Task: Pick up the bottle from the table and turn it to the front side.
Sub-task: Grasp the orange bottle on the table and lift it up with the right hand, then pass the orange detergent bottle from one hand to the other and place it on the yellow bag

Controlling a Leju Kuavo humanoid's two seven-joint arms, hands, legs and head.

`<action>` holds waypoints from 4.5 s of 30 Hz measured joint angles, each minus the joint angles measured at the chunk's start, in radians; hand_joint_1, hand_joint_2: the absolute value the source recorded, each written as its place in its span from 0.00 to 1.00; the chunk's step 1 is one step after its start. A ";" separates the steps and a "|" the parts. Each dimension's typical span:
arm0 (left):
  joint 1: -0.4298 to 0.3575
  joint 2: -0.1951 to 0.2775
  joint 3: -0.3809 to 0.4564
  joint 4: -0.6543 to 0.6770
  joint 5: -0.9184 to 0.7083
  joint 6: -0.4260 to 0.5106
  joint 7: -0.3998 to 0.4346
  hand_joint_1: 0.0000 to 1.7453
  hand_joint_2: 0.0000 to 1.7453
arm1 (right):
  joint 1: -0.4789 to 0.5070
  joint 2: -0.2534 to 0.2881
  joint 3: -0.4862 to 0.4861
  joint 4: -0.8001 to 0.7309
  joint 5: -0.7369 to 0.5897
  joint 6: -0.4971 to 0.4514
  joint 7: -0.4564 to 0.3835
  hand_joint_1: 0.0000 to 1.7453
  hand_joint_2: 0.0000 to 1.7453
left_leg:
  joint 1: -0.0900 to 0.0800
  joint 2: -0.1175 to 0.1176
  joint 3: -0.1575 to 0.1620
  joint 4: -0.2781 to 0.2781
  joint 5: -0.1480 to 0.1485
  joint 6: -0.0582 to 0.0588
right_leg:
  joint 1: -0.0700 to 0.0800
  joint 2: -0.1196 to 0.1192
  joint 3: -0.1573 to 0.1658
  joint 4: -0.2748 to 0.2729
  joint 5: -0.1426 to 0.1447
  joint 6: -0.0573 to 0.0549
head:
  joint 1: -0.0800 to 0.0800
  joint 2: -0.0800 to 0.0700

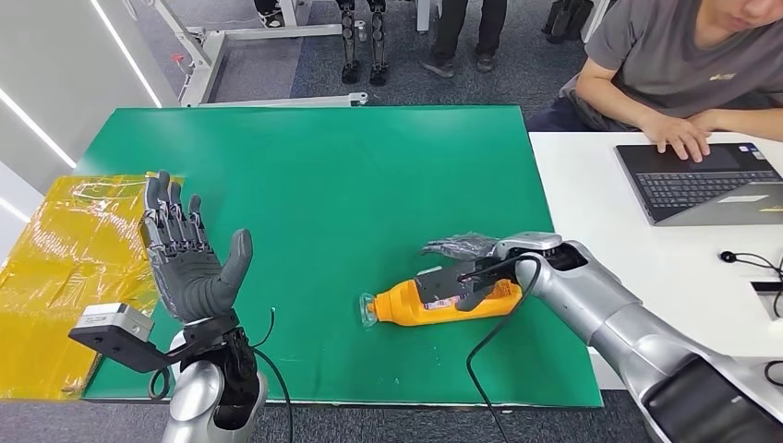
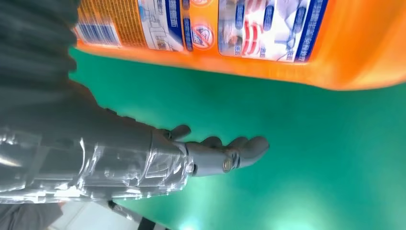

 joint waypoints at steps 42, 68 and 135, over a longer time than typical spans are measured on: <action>0.015 0.000 0.002 0.000 -0.008 0.019 0.000 0.00 1.00 | 0.038 -0.065 0.159 0.037 0.072 -0.194 0.086 1.00 1.00 | 0.000 0.000 0.003 0.000 0.000 0.000 | 0.000 0.000 0.003 -0.001 0.000 0.000 | 0.000 0.000; 0.084 0.000 0.005 -0.082 -0.015 0.021 0.000 0.00 1.00 | 0.407 0.139 -0.363 -0.225 -0.172 -0.863 -0.143 1.00 1.00 | 0.000 -0.002 -0.001 -0.001 0.000 0.000 | 0.001 -0.002 0.000 0.000 -0.001 0.000 | 0.000 0.000; -0.043 -0.020 0.049 0.277 0.064 -0.326 -0.002 1.00 1.00 | 0.170 0.390 -0.177 0.083 0.015 -0.472 -0.249 1.00 1.00 | 0.000 -0.001 -0.001 -0.001 0.000 0.000 | 0.000 -0.001 -0.001 0.001 -0.001 -0.001 | 0.000 0.000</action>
